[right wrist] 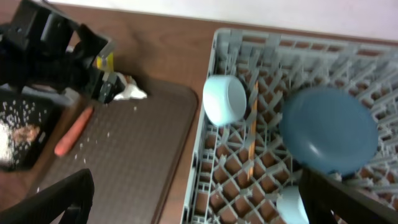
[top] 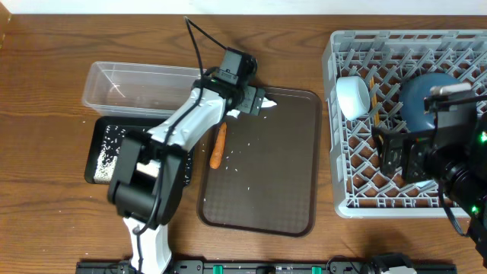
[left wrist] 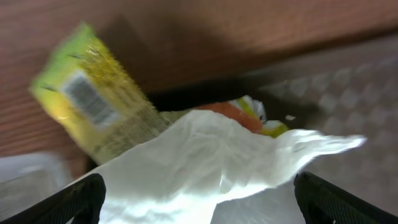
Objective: Sort waste into correct bins and load items into the dishwasher rack
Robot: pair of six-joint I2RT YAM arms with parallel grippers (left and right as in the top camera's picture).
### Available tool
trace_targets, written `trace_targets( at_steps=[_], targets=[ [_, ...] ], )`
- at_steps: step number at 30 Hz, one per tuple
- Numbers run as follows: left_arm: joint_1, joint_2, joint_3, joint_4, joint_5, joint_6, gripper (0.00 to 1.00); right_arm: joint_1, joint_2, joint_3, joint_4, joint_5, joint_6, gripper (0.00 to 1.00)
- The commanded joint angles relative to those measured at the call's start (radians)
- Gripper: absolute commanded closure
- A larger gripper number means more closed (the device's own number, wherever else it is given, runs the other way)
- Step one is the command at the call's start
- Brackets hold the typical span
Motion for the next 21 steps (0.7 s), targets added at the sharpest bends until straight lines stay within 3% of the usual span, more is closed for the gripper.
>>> trace_targets(
  at_steps=[1,2,3,7,12,14,21],
  targets=[
    [-0.010,0.045,0.002,0.012,-0.043,0.071,0.01,-0.006,-0.002,0.004,-0.042,0.013,0.010,0.01],
    [-0.010,0.056,0.002,0.020,-0.058,0.070,0.03,-0.006,-0.002,0.004,-0.058,0.013,0.010,0.01],
    [-0.010,0.064,0.002,0.027,-0.060,0.071,0.12,-0.006,-0.002,0.004,-0.072,0.013,0.010,0.01],
    [-0.018,0.064,0.002,0.029,-0.055,0.070,0.59,-0.006,-0.002,0.004,-0.109,0.013,0.010,0.01],
    [-0.051,-0.001,0.002,-0.020,-0.056,0.069,0.87,-0.006,-0.002,0.004,-0.113,0.013,0.010,0.01],
    [-0.068,-0.044,0.002,-0.051,-0.056,0.069,0.94,-0.006,-0.002,0.004,-0.114,0.013,0.010,0.01],
    [-0.082,-0.205,0.002,-0.161,-0.074,0.069,0.94,-0.006,-0.002,0.004,-0.114,0.013,0.010,0.01]
  ],
)
